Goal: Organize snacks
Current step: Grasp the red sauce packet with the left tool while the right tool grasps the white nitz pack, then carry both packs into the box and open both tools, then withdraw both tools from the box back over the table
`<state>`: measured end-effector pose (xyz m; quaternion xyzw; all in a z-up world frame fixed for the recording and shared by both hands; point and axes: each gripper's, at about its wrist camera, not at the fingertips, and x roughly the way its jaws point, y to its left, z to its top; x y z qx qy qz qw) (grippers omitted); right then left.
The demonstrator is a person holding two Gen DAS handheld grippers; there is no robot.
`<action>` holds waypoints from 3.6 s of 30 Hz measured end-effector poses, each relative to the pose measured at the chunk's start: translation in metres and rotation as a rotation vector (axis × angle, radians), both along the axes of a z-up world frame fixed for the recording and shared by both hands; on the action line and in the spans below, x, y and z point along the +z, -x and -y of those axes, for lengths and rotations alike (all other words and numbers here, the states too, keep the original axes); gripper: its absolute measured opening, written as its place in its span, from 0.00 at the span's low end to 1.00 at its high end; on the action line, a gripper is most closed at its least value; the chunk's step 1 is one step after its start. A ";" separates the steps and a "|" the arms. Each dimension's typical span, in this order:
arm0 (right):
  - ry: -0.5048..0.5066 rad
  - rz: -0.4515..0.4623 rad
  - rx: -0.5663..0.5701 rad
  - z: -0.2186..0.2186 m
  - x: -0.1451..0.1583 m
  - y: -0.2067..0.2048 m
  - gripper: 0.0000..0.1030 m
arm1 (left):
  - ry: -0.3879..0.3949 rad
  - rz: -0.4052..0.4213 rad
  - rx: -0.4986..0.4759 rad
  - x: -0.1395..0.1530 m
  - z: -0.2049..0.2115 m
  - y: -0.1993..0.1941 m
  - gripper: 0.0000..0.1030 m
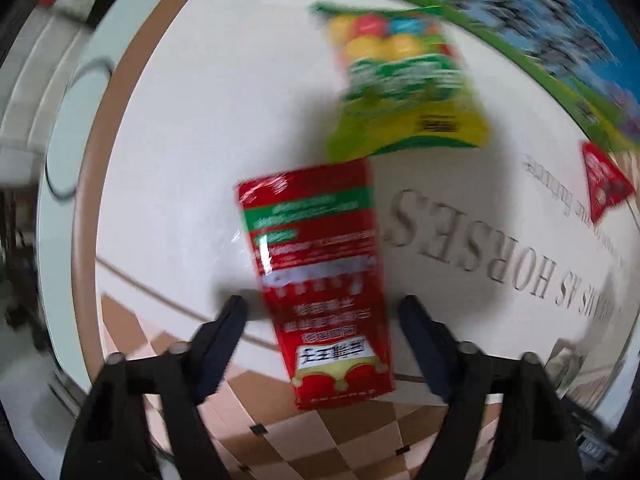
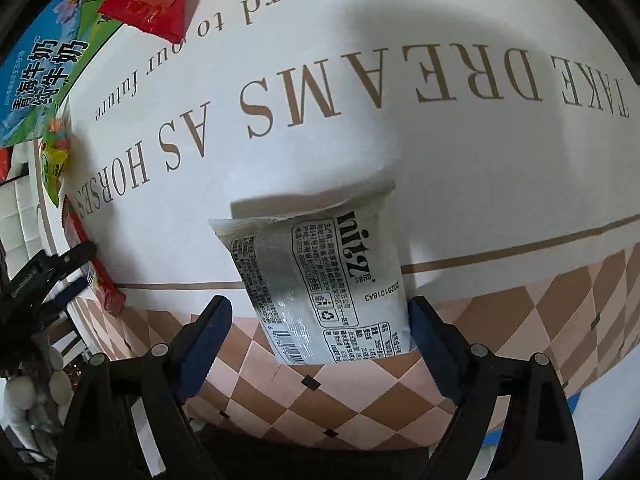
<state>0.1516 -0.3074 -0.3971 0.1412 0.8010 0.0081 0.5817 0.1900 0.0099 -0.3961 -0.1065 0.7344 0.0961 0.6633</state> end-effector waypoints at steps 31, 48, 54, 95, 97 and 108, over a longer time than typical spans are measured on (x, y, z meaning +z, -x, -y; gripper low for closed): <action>0.208 0.134 0.164 -0.103 0.011 0.029 0.71 | 0.015 0.002 -0.258 -0.004 0.048 0.019 0.43; -0.079 0.367 0.075 -0.143 0.175 -0.035 0.71 | 0.128 0.312 -0.307 0.167 0.025 -0.082 0.43; -0.075 0.535 0.066 -0.144 0.238 -0.153 0.71 | 0.062 0.364 -0.339 0.208 0.000 -0.185 0.43; 0.179 0.398 0.074 -0.177 0.113 -0.361 0.88 | 0.016 0.193 -0.303 0.118 -0.039 -0.356 0.88; 0.181 0.408 0.079 -0.178 0.117 -0.354 0.88 | 0.024 0.217 -0.295 0.125 -0.039 -0.348 0.88; 0.204 0.532 0.100 -0.180 0.166 -0.292 0.88 | 0.003 0.407 -0.289 0.184 -0.034 -0.264 0.88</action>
